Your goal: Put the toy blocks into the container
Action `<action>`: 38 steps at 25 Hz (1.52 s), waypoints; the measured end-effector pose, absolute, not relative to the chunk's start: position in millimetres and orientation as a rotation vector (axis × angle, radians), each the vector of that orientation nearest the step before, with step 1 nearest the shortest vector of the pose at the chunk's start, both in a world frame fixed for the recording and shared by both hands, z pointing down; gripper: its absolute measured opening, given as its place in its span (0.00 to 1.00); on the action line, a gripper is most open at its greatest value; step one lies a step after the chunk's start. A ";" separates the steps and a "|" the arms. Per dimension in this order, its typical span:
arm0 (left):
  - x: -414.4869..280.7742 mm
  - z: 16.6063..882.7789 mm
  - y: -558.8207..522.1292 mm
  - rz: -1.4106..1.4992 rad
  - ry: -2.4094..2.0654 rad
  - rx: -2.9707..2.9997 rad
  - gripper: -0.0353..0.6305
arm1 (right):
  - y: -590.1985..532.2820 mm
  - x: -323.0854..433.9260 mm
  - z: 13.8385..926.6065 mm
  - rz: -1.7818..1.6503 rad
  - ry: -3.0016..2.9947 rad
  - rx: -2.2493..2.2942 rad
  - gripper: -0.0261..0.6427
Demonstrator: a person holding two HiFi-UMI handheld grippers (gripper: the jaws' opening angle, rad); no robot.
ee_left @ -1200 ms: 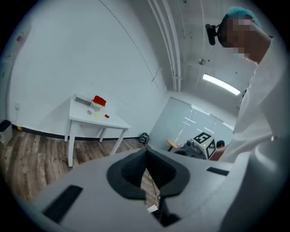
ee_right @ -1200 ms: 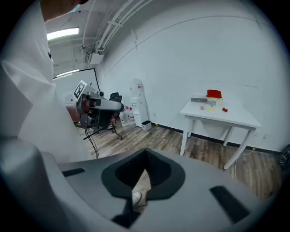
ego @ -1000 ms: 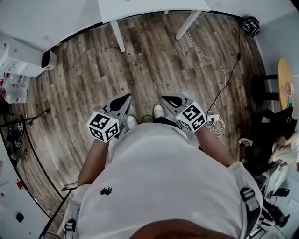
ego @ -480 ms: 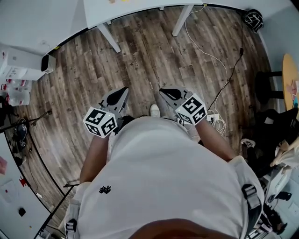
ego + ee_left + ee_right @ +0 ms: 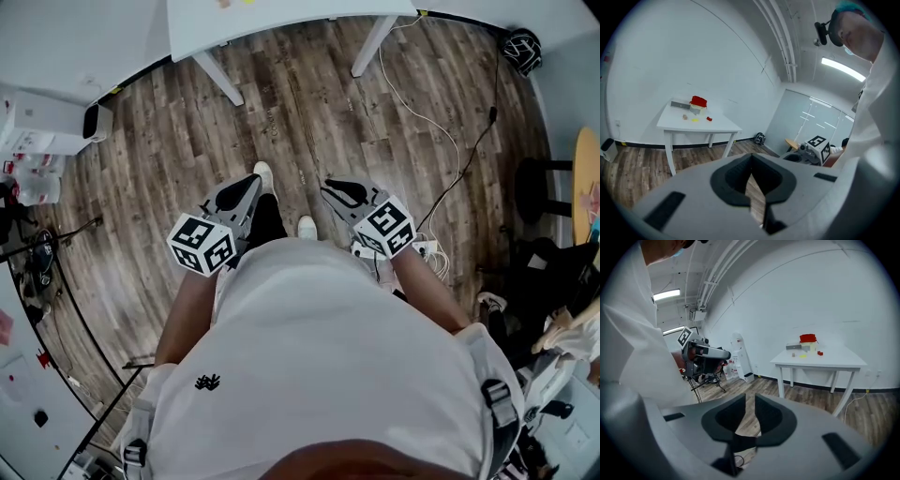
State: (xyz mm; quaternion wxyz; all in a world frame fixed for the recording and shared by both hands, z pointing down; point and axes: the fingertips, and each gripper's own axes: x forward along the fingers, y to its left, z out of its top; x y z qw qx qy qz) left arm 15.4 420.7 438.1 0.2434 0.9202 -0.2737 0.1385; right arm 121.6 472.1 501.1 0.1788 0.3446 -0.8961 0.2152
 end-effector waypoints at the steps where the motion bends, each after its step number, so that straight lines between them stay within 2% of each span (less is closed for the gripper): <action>1: 14.9 438.3 414.2 0.375 -0.739 2.517 0.06 | 467.1 119.4 501.3 0.606 -2.524 0.974 0.13; 11: 25.9 433.6 291.3 0.356 -0.638 2.565 0.06 | 356.8 125.8 501.3 0.599 -2.392 1.051 0.10; 17: 2.1 436.2 222.6 0.339 -0.636 2.542 0.06 | 289.8 109.3 496.1 0.560 -2.354 1.079 0.09; 29: -39.0 438.2 153.0 0.329 -0.741 2.522 0.06 | 194.8 89.5 496.7 0.522 -2.348 1.055 0.09; 38: -51.4 436.7 93.1 0.317 -0.854 2.481 0.06 | 84.8 122.1 509.4 0.468 -2.348 1.074 0.09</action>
